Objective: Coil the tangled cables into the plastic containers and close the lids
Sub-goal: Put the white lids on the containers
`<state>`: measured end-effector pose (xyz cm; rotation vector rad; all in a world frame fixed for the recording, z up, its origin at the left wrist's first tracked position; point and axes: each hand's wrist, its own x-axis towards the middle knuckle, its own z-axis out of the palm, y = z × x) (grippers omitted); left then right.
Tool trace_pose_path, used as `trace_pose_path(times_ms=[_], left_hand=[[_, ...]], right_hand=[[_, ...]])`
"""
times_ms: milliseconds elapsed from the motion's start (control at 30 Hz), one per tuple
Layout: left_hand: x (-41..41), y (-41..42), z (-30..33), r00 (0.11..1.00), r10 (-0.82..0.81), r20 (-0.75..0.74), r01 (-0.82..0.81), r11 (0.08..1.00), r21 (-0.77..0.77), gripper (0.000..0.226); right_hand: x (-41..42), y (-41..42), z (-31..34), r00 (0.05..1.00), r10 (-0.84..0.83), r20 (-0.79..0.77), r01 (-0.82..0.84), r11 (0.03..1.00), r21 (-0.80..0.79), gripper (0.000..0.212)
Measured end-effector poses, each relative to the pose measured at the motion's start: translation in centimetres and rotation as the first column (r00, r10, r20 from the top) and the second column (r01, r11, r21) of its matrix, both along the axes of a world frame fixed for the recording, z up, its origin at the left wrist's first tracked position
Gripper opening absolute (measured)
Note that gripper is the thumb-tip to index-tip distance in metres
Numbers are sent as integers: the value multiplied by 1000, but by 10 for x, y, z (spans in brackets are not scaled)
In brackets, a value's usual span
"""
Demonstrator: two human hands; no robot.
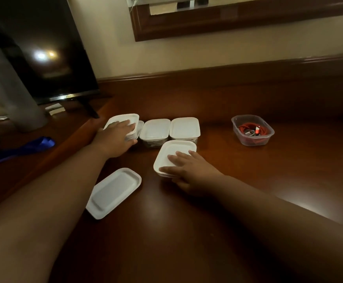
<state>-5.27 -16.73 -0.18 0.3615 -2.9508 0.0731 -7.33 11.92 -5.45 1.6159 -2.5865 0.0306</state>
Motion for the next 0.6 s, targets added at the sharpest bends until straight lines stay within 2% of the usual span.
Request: trace_pose_path(times_ms=[133, 267, 467, 600], left_hand=[[-24, -14, -3, 999, -9, 52, 7, 999, 44, 64], [-39, -24, -6, 997, -36, 65, 33, 998, 53, 62], [-49, -28, -4, 994, -56, 94, 60, 997, -43, 60], [-48, -29, -2, 995, -42, 90, 40, 999, 23, 64]], right_hand=[[-8, -2, -1, 999, 51, 13, -51, 999, -16, 55], [-10, -4, -5, 997, 30, 76, -25, 997, -67, 61], [-10, -7, -10, 993, 0, 119, 14, 993, -120, 62], [-8, -8, -9, 992, -12, 125, 26, 994, -110, 62]])
